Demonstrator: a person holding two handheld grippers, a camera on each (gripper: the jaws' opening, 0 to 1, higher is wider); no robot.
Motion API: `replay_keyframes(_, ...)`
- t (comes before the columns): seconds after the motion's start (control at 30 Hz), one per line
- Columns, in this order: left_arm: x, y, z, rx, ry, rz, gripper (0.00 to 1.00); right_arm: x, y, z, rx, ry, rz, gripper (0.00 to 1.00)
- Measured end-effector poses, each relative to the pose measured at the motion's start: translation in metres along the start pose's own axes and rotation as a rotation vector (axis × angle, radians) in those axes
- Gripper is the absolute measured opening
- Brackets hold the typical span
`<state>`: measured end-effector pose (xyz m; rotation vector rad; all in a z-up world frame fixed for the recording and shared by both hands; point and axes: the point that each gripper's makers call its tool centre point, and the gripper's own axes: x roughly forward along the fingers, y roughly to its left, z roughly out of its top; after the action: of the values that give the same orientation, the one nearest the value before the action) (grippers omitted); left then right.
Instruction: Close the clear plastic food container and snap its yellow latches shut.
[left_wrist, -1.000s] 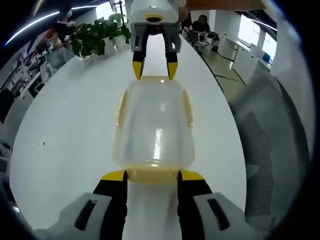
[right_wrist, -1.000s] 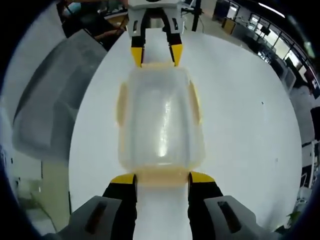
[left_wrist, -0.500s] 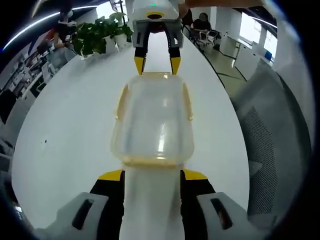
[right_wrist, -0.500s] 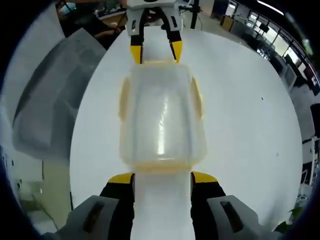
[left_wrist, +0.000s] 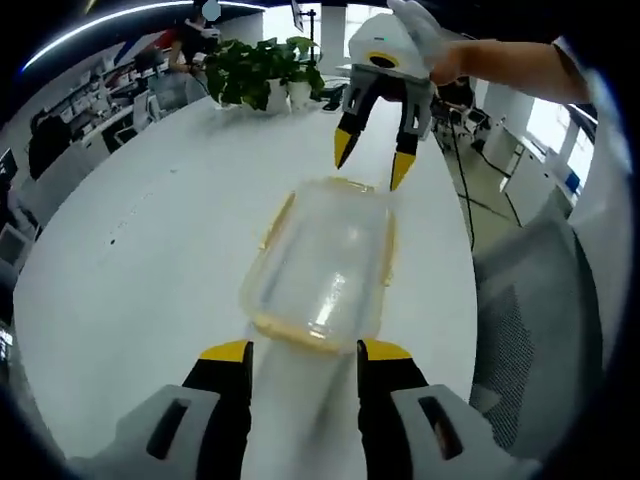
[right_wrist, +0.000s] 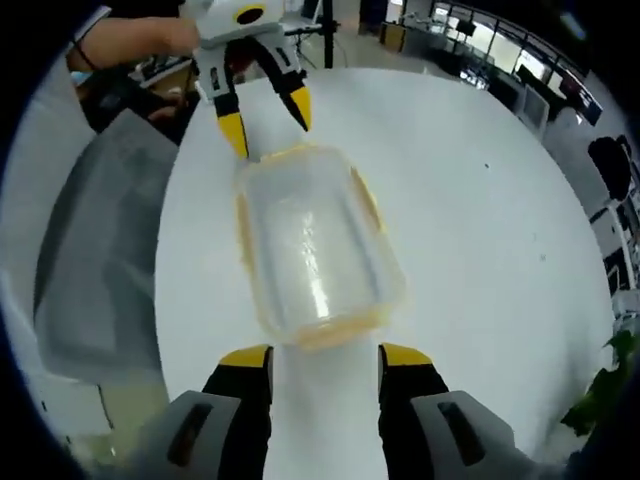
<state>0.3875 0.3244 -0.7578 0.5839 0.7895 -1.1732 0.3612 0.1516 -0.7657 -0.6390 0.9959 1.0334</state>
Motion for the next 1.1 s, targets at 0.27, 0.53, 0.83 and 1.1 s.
replay_keyframes(0.27,0.003,-0.002,0.003,-0.159,-0.028,0.028,0.4,-0.002,0.001,0.011,0.174,-0.063,-0.019,0.44)
replay_keyframes(0.53,0.006,0.0,0.007,-0.229,-0.04,0.07,0.42,-0.001,-0.004,0.018,0.337,-0.089,-0.041,0.44)
replay_keyframes(0.83,0.009,0.004,0.004,-0.426,-0.047,0.131,0.42,0.002,-0.016,0.024,0.463,-0.11,-0.093,0.43)
replay_keyframes(1.1,0.014,0.002,-0.001,-0.532,-0.048,0.126,0.41,0.008,-0.022,0.023,0.69,-0.14,-0.086,0.4)
